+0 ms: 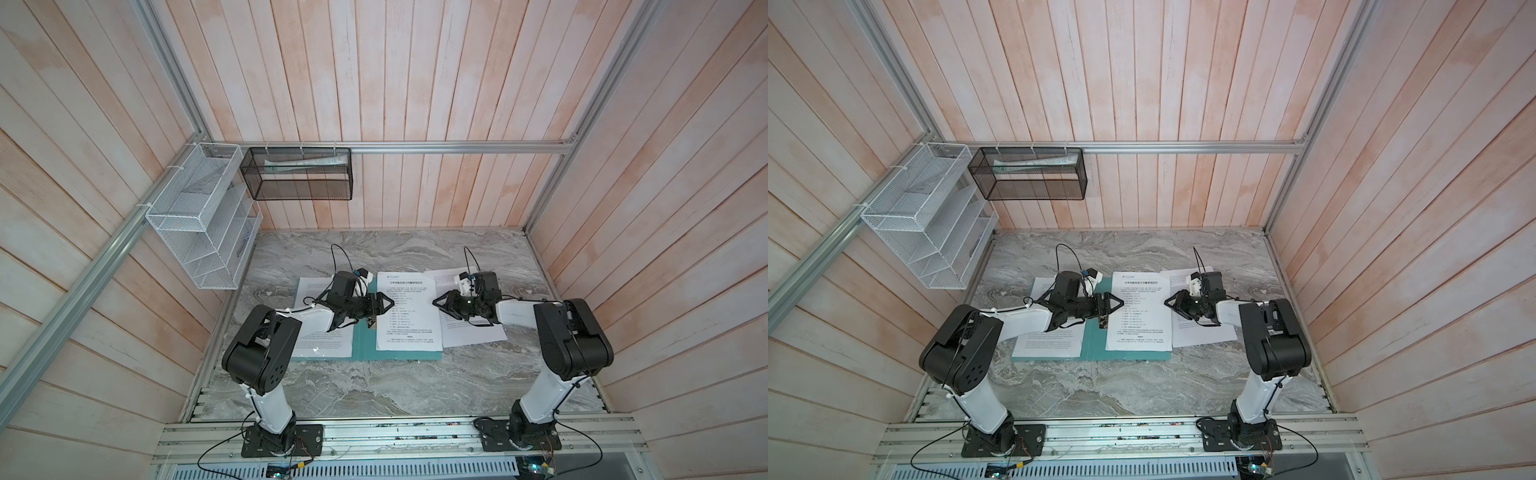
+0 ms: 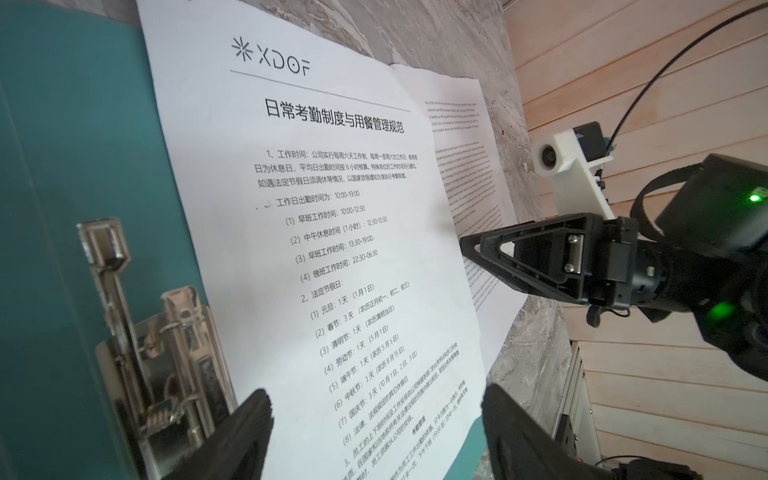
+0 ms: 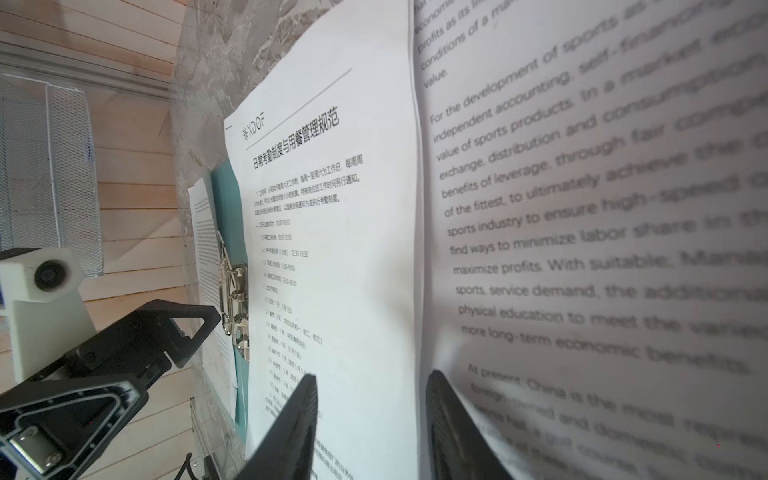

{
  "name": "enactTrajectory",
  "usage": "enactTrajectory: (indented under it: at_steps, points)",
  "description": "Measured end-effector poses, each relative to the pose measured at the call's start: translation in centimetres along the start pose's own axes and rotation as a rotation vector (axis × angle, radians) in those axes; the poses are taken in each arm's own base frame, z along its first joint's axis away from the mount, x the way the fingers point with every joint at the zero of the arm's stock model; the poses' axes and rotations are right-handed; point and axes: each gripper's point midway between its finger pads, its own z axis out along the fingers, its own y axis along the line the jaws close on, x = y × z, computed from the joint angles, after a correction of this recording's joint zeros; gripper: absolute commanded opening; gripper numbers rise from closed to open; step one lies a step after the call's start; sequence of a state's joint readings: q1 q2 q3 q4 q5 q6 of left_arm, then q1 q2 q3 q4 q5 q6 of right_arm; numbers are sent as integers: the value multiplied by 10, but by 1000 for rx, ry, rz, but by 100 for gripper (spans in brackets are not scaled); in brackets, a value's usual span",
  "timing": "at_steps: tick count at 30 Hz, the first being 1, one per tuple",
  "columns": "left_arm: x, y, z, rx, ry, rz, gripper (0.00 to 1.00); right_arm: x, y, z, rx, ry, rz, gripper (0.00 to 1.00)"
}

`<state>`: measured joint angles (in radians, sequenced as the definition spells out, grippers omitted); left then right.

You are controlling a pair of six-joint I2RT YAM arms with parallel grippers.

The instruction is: Put the files into the folder

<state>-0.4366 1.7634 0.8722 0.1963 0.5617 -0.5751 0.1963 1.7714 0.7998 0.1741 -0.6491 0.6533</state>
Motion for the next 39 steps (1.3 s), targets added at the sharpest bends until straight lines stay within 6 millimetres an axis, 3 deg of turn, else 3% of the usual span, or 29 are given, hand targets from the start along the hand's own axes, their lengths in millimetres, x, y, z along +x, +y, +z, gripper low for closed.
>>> enactTrajectory:
  at_steps: [10, 23, 35, 39]
  points:
    - [3, 5, 3, -3, 13, -12, 81, 13, -3, 8, -60, 50, 32, 39]
    - [6, 10, 8, -4, 22, -25, 80, 17, 17, 8, -195, 82, 53, 28]
    - [6, 8, 10, 16, 23, -29, 78, 22, 26, 20, -219, 124, 38, 29]
    - [5, 7, 10, 23, 20, -26, 78, 25, 28, 26, -219, 140, 34, 17]
